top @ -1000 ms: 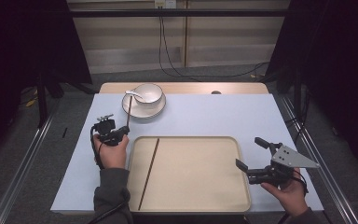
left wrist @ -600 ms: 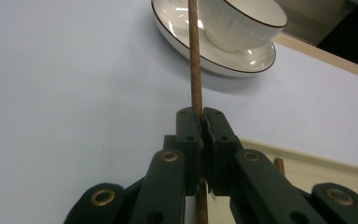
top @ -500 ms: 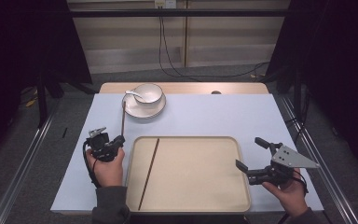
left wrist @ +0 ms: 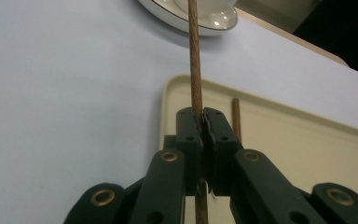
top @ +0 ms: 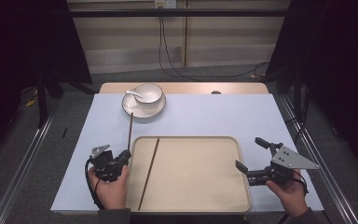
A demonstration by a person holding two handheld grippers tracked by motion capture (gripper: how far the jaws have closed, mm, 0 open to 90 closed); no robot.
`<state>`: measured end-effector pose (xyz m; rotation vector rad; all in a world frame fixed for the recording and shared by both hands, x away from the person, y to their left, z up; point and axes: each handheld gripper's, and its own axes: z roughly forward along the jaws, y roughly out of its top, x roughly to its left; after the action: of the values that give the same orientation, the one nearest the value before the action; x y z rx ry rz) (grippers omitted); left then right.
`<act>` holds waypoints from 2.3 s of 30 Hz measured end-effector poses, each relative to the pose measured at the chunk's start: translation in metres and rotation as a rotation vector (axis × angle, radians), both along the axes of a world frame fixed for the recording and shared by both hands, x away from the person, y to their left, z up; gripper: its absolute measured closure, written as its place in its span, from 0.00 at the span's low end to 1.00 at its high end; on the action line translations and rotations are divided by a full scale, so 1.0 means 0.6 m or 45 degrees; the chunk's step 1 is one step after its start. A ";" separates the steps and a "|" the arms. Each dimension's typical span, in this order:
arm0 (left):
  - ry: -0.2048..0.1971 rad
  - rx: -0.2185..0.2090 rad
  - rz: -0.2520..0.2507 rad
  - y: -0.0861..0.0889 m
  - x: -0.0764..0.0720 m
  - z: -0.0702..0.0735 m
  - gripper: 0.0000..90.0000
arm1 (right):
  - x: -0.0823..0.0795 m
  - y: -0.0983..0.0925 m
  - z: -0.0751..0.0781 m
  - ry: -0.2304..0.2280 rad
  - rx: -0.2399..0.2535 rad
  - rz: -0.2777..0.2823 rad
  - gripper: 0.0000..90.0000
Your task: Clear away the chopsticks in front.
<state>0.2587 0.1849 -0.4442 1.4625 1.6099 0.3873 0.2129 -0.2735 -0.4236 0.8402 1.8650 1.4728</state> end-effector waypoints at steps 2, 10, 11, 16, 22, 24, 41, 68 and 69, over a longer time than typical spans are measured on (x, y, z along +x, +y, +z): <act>0.005 0.001 -0.022 -0.004 -0.010 -0.002 0.95 | 0.000 0.000 0.000 0.000 0.002 0.004 0.00; 0.031 -0.001 -0.071 -0.013 -0.043 -0.006 0.95 | 0.002 -0.001 -0.002 0.002 -0.014 0.001 0.00; 0.038 0.000 -0.082 -0.013 -0.045 -0.007 0.95 | 0.002 -0.001 -0.002 0.003 -0.014 0.001 0.00; 0.062 -0.008 -0.123 -0.021 -0.055 -0.012 0.95 | 0.001 -0.001 -0.001 -0.005 -0.017 0.003 0.00; 0.092 0.002 -0.165 -0.029 -0.064 -0.016 0.95 | 0.003 -0.002 -0.001 -0.013 -0.026 0.011 0.00; 0.098 -0.002 -0.168 -0.030 -0.067 -0.018 0.95 | 0.002 -0.001 -0.001 -0.010 -0.021 0.006 0.00; 0.209 0.036 -0.170 -0.039 -0.059 -0.048 0.95 | 0.002 0.001 -0.001 0.003 -0.034 -0.003 0.00; -0.357 0.059 -0.220 -0.008 -0.029 0.025 0.35 | 0.001 -0.002 0.000 -0.004 -0.030 0.008 0.00; -0.369 0.062 -0.222 -0.008 -0.028 0.025 0.33 | 0.001 -0.002 0.000 -0.004 -0.032 0.007 0.00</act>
<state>0.2420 0.1801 -0.4291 1.4945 1.2421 0.5153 0.2135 -0.2748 -0.4236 0.8210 1.8812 1.4504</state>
